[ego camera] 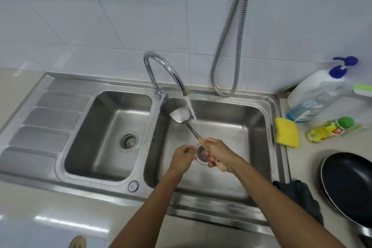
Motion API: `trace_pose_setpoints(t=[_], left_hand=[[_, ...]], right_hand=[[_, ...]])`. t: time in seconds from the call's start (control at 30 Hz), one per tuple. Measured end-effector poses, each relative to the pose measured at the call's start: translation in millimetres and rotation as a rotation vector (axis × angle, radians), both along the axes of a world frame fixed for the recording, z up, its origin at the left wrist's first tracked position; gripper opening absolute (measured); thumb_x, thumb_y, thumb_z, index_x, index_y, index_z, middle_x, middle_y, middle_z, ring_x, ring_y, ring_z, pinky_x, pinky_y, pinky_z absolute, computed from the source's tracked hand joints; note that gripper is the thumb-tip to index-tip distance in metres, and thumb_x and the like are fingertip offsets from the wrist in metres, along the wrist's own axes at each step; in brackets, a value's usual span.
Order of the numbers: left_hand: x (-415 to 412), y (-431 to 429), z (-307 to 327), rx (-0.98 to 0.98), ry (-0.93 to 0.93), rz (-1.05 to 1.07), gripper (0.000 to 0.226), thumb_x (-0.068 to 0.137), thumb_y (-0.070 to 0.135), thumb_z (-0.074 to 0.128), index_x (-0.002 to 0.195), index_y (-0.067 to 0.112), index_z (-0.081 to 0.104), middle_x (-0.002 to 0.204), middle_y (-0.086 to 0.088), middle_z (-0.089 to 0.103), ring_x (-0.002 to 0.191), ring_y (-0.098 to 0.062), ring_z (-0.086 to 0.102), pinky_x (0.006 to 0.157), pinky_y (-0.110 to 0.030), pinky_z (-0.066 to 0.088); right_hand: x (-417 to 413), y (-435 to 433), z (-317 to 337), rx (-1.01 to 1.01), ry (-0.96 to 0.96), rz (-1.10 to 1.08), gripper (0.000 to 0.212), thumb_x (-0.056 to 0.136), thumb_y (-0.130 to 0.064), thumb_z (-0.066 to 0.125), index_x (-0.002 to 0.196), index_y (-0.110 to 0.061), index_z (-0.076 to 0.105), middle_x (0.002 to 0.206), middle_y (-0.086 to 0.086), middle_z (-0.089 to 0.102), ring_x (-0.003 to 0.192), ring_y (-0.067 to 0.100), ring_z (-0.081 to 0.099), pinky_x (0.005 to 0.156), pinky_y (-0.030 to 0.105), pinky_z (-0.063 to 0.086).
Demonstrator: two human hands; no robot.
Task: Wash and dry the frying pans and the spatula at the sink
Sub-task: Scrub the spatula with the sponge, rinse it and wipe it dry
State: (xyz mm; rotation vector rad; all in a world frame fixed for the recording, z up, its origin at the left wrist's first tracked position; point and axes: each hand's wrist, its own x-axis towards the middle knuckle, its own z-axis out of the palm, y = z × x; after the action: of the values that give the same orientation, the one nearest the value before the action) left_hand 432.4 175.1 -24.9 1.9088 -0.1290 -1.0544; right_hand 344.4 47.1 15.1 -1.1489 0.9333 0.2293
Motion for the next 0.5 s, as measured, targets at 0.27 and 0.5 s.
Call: trace_pose_setpoints(t=[0.27, 0.5], left_hand=[[-12, -34, 6, -0.161, 0.445, 0.288, 0.026, 0.100, 0.026, 0.057, 0.120, 0.012, 0.066, 0.107, -0.001, 0.079, 0.100, -0.015, 0.074, 0.090, -0.037, 0.054], [-16, -53, 10, -0.201, 0.480, 0.287, 0.029, 0.100, 0.031, 0.060, 0.119, 0.013, 0.071, 0.110, -0.003, 0.078, 0.091, -0.014, 0.074, 0.080, -0.031, 0.055]], right_hand=[[9, -30, 8, -0.050, 0.033, 0.096, 0.034, 0.102, -0.033, 0.059, 0.109, 0.000, 0.066, 0.062, 0.003, 0.049, 0.043, 0.011, 0.033, 0.043, 0.023, 0.037], [-1, -40, 12, -0.065, 0.041, 0.110, 0.028, 0.104, -0.027, 0.052, 0.111, -0.005, 0.068, 0.064, 0.004, 0.052, 0.043, 0.011, 0.036, 0.044, 0.025, 0.039]])
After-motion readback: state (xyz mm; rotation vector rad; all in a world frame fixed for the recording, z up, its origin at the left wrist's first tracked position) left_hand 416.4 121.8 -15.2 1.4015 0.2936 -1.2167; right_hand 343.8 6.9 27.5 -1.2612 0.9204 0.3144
